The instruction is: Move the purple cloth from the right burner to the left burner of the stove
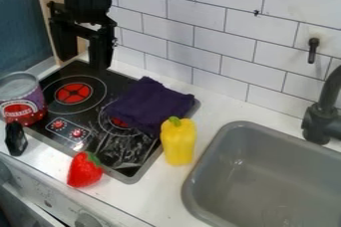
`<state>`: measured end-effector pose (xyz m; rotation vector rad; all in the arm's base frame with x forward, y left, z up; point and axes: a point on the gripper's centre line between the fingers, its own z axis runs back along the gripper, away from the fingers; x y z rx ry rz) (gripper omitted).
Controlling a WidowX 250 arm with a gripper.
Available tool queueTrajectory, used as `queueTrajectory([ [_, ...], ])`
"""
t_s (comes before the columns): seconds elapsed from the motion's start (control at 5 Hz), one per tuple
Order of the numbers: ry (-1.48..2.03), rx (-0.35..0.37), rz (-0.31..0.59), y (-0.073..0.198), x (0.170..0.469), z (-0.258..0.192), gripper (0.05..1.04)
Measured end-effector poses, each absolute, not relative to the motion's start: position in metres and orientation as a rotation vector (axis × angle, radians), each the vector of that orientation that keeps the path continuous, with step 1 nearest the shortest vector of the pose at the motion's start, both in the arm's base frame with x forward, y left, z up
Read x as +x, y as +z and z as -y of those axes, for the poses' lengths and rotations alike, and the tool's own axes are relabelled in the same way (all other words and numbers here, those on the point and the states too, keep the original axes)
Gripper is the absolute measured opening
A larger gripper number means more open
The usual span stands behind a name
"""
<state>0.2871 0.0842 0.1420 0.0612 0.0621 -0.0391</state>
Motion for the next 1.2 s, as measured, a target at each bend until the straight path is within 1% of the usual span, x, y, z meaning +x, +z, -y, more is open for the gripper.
queueTrajectory([
  [0.2,-0.040,0.050,-0.097,0.132,0.286,-0.084,1.001],
  [0.4,-0.055,0.022,-0.127,0.120,0.303,-0.074,1.001],
  [0.6,-0.127,0.023,-0.119,0.116,0.323,-0.051,1.001],
  [0.8,-0.167,0.004,-0.127,0.106,0.336,-0.039,1.001],
  [1.0,-0.187,-0.056,-0.137,0.089,0.342,-0.033,1.001],
  [1.2,-0.148,-0.059,-0.140,0.073,0.349,-0.035,1.001],
])
